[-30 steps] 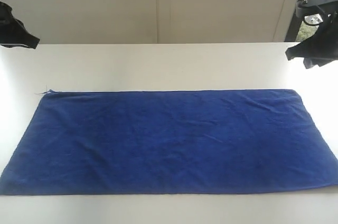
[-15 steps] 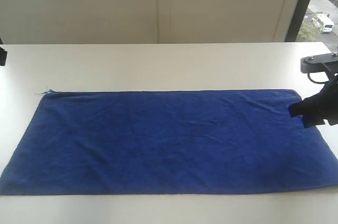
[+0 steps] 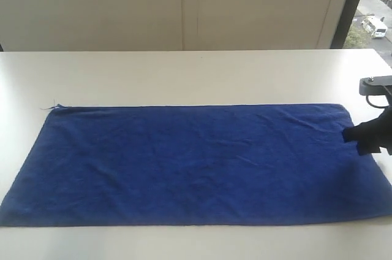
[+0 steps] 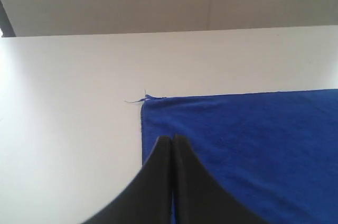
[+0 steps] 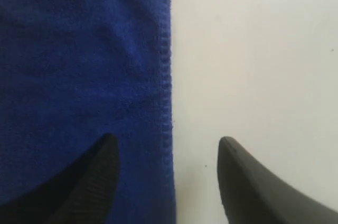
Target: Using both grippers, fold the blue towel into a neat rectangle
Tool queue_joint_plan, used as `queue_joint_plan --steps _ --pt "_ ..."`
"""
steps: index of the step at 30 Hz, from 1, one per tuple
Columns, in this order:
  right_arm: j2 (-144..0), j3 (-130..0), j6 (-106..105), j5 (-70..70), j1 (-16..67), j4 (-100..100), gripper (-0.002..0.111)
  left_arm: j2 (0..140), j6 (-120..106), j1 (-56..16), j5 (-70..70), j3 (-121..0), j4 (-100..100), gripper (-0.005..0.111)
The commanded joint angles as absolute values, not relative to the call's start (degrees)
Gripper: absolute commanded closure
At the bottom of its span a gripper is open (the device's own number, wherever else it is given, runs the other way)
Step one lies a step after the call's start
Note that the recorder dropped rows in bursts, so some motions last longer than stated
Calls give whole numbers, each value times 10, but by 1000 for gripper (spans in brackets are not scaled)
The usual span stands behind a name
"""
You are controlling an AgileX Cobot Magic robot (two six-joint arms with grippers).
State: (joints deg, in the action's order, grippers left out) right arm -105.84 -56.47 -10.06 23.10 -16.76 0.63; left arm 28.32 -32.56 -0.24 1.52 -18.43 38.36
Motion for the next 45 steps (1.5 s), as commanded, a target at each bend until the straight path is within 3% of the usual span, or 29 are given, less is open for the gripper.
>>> queue_joint_plan --steps 1,7,25,35,41,45 --pt "-1070 -567 -137 220 -171 31 54 205 -313 -1 -13 -110 399 107" --pt "-1071 -567 -139 212 -171 31 56 166 -276 -1 -98 0 415 107" --pt "-1110 -583 -143 206 -171 37 62 166 -300 -1 -45 0 386 107" --pt "-1110 -583 -144 236 -171 44 80 166 -300 -1 -46 0 386 107" --pt "-1109 -583 -144 259 -171 33 102 166 -300 -1 -46 0 386 107" --pt "-1102 -583 -140 270 -172 6 108 166 -300 -1 -46 0 386 107"
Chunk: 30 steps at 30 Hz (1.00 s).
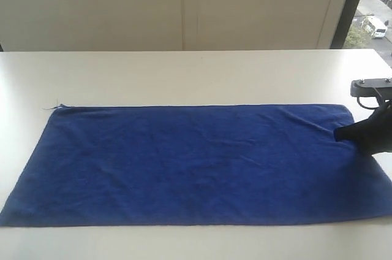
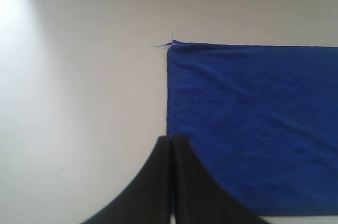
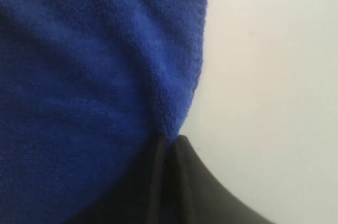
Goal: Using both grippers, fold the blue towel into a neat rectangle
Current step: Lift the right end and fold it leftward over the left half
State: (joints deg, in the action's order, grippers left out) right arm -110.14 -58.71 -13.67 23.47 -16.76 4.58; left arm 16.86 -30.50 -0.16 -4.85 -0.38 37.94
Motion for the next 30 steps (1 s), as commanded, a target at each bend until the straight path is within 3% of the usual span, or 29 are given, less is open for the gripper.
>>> queue_joint_plan --steps 1,11,17,25,30 --pt "-1098 -583 -129 272 -172 -8 108 166 -300 -1 -46 0 386 107" --pt "-1063 -601 46 321 -194 -246 108 166 -300 -1 -47 0 386 107" --pt "-1042 -641 63 358 -186 -217 108 166 -300 -1 -47 0 386 107" --pt "-1021 -649 31 360 -84 -159 108 166 -300 -1 -47 0 386 107" --pt "-1021 -681 29 361 23 -124 108 166 -300 -1 -47 0 386 107"
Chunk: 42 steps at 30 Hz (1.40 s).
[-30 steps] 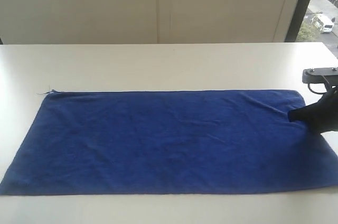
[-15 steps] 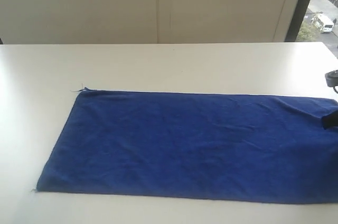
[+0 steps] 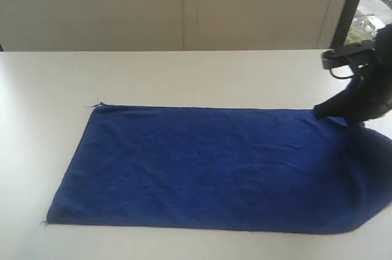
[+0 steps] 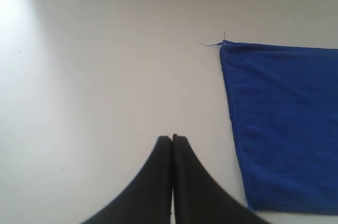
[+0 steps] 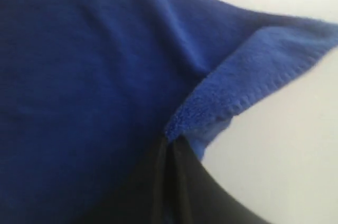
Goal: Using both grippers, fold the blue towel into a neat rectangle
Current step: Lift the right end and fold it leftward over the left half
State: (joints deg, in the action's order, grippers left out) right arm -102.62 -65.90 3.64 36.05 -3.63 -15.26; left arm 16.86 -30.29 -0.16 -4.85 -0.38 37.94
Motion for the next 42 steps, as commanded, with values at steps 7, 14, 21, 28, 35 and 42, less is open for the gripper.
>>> queue_joint_plan --steps 7,14,21,28,35,42 --pt "-1033 -749 0 342 152 -35 108 166 -300 -1 -47 0 386 107" --pt "-1105 -862 -13 342 276 26 108 166 -300 -1 -47 0 386 107" --pt "-1176 -954 -13 343 350 54 108 166 -300 -1 -47 0 386 107" --pt "-1224 -1011 -13 345 379 62 108 166 -300 -1 -47 0 386 107" --pt "-1255 -1052 -13 338 389 108 108 166 -300 -1 -47 0 386 107" --pt "-1268 -1074 -13 320 401 118 108 166 -300 -1 -47 0 386 107"
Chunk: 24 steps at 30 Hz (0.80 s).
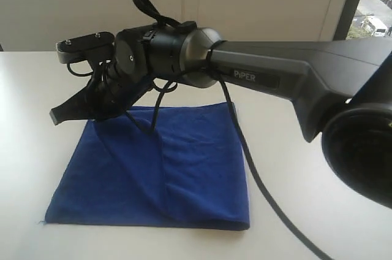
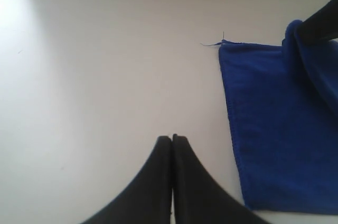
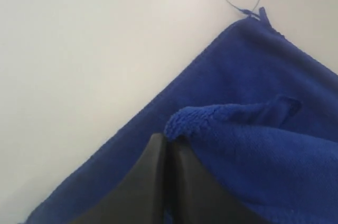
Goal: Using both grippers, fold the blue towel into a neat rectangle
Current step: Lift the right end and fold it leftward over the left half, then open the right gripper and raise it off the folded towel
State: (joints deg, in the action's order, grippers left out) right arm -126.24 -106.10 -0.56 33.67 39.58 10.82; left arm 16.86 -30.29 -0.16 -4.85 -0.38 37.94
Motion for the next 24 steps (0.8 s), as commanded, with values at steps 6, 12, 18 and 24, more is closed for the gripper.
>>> queue_joint_plan --steps 6,12,18,24 --pt "-1276 -1075 -13 309 402 124 108 166 -300 -1 -47 0 386 107" --pt "-1287 -1075 -53 292 406 139 89 166 -300 -1 -47 0 386 107" --pt "-1281 -1075 -53 269 406 144 25 166 -300 -1 -47 0 386 107" --pt "-1238 -1075 -54 353 405 44 25 166 -300 -1 -47 0 386 107"
